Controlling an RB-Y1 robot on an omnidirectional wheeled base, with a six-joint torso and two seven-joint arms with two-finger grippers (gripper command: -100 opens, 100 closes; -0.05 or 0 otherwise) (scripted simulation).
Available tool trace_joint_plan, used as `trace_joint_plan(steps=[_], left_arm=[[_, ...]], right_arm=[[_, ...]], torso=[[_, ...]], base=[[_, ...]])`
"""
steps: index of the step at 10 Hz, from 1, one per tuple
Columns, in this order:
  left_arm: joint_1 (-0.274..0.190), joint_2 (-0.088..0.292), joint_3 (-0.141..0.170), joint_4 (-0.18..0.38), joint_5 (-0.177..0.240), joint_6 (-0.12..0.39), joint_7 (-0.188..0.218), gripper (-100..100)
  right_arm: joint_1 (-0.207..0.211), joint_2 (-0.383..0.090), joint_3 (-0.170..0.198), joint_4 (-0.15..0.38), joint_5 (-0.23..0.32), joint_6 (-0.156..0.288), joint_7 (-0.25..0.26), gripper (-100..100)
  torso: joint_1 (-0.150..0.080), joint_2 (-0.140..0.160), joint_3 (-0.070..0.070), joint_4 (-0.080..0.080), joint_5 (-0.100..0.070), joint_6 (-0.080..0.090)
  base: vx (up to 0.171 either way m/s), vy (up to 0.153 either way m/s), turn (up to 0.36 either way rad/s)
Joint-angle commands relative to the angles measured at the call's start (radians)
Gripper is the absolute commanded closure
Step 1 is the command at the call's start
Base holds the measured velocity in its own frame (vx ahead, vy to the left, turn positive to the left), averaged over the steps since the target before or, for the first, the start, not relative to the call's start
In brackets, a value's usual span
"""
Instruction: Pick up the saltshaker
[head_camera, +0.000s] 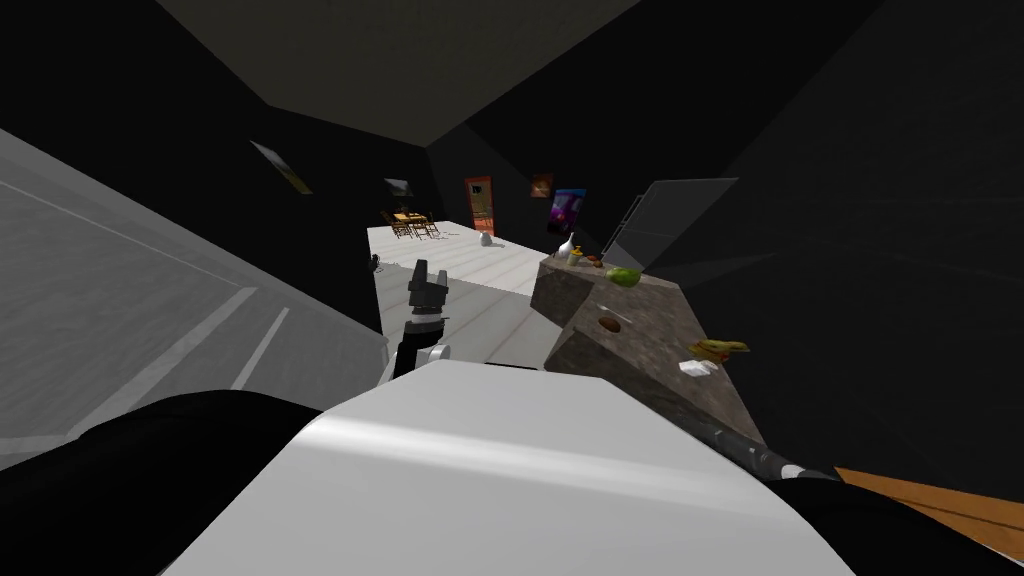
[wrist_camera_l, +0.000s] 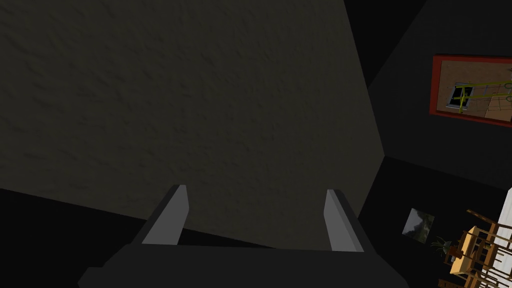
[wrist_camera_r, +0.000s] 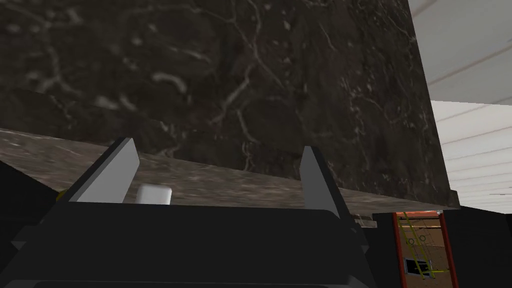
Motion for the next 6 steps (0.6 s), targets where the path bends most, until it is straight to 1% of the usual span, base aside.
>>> trace_joint_plan(steps=[1,2,4,6], left_arm=[[0.000,0.000,0.000,0.000,0.000,0.000,0.000,0],[0.000,0.000,0.000,0.000,0.000,0.000,0.000,0],[0.000,0.000,0.000,0.000,0.000,0.000,0.000,0],[0.000,0.000,0.000,0.000,0.000,0.000,0.000,0]], right_arm=[[0.004,-0.045,0.009,0.050,-0.003,-0.024,0.014,-100],[0.004,-0.045,0.009,0.050,-0.003,-0.024,0.014,-100],[0.014,-0.099,0.016,0.096,-0.006,-0.043,0.029,-100],[0.021,-0.143,0.022,0.133,-0.009,-0.058,0.042,-100]], torso=[[0.000,0.000,0.000,0.000,0.000,0.000],[0.000,-0.001,0.000,0.000,0.000,0.000],[0.001,0.001,0.000,0.000,0.000,0.000],[-0.002,-0.002,-0.001,-0.001,0.000,0.000]], base=[[0.079,-0.064,0.156],[0.062,-0.060,0.069],[0.064,-0.067,0.121],[0.107,-0.101,0.119]])
